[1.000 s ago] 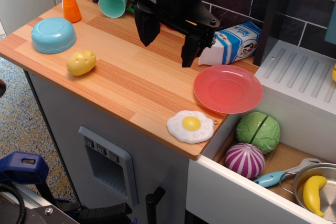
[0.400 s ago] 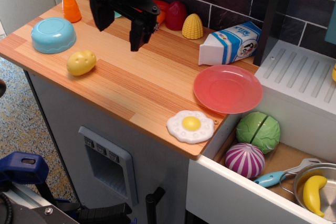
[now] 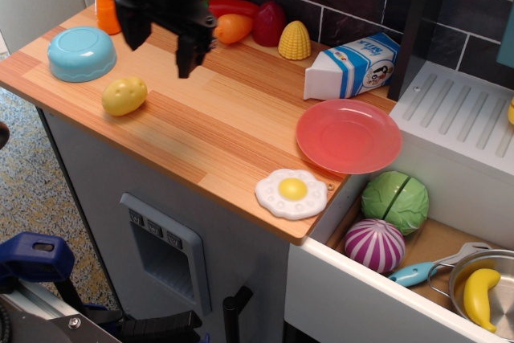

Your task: Put potato on plate

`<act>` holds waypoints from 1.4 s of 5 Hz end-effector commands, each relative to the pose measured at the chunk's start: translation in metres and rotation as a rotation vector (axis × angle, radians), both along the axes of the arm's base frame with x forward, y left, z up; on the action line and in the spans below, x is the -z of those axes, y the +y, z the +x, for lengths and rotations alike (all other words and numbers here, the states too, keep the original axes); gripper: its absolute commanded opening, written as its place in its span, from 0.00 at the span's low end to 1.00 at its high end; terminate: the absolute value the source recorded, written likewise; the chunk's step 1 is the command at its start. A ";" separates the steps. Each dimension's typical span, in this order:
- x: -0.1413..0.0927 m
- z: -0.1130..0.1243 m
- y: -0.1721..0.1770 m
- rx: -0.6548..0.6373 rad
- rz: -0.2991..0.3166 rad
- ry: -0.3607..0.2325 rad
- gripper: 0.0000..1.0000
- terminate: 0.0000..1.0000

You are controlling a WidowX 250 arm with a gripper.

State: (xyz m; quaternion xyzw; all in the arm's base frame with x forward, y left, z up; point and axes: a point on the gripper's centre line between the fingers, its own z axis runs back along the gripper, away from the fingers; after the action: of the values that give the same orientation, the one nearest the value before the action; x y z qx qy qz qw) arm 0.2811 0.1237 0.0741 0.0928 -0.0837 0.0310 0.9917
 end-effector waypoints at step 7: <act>0.025 0.002 0.052 0.016 -0.034 -0.020 1.00 0.00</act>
State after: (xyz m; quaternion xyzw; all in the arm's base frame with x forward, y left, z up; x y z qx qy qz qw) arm 0.2766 0.1736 0.0351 0.0620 -0.0811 0.0260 0.9944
